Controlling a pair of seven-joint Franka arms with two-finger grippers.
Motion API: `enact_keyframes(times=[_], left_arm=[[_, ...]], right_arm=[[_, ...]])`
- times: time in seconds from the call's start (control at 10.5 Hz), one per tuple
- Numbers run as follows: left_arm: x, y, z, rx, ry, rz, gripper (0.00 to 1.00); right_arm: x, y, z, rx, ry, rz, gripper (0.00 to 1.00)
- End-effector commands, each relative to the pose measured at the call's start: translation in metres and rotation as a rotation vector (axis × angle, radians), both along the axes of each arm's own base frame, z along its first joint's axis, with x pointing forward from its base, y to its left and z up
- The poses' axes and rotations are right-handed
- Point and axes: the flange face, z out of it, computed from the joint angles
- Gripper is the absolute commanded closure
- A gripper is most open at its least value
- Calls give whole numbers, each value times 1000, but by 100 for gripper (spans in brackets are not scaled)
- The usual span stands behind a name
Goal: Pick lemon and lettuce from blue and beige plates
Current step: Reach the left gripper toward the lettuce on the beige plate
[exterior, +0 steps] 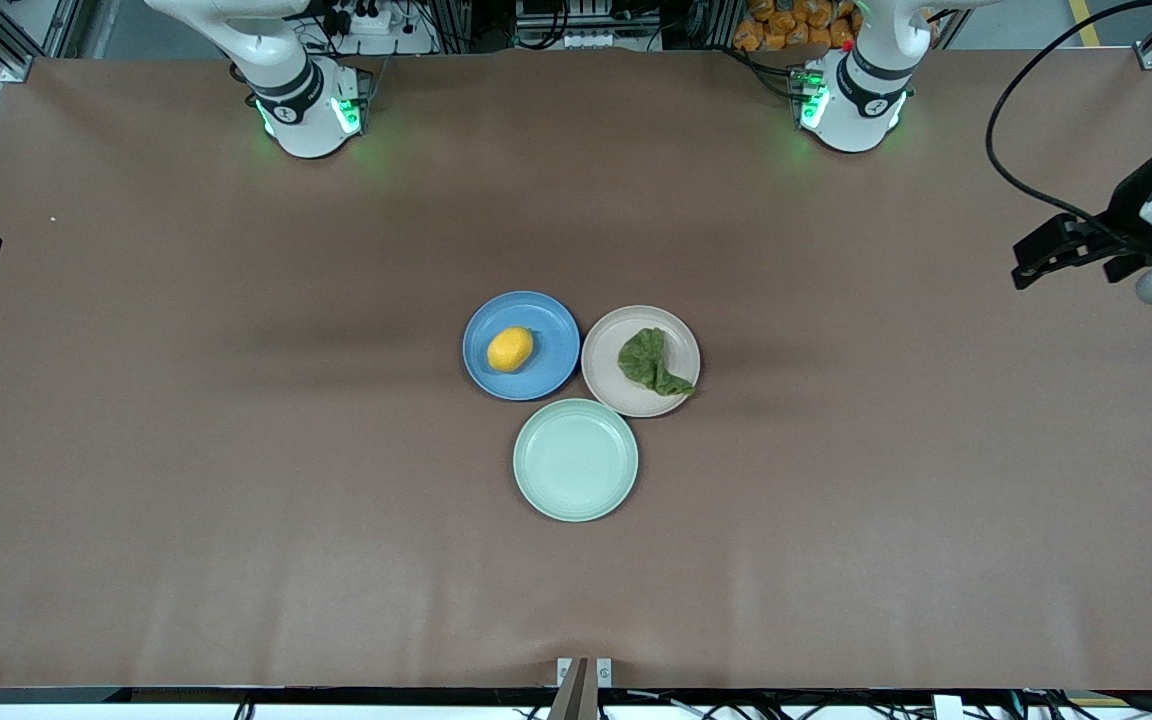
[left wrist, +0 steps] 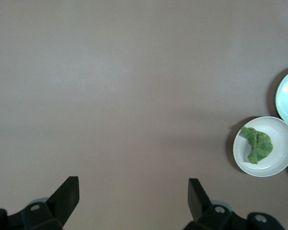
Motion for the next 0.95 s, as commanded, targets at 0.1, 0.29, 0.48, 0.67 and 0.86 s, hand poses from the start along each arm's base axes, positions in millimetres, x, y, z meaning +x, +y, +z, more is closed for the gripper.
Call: enact_keyframes(times=[0.1, 0.29, 0.48, 0.67, 0.86], left_arm=[[9, -61, -34, -105, 31, 45, 0], [12, -111, -65, -98, 62, 42, 0], [15, -162, -101, -93, 91, 98, 0], [13, -212, -139, -85, 114, 151, 0], [10, -250, -177, -77, 134, 190, 0]], right_arm=[[-2, -3, -2, -11, 16, 6, 0], [-1, 2, -6, -9, 24, 10, 0], [1, 7, -17, -3, 46, 16, 0], [6, 36, -43, 9, 88, 26, 0], [24, 91, -68, 3, 111, -5, 0]])
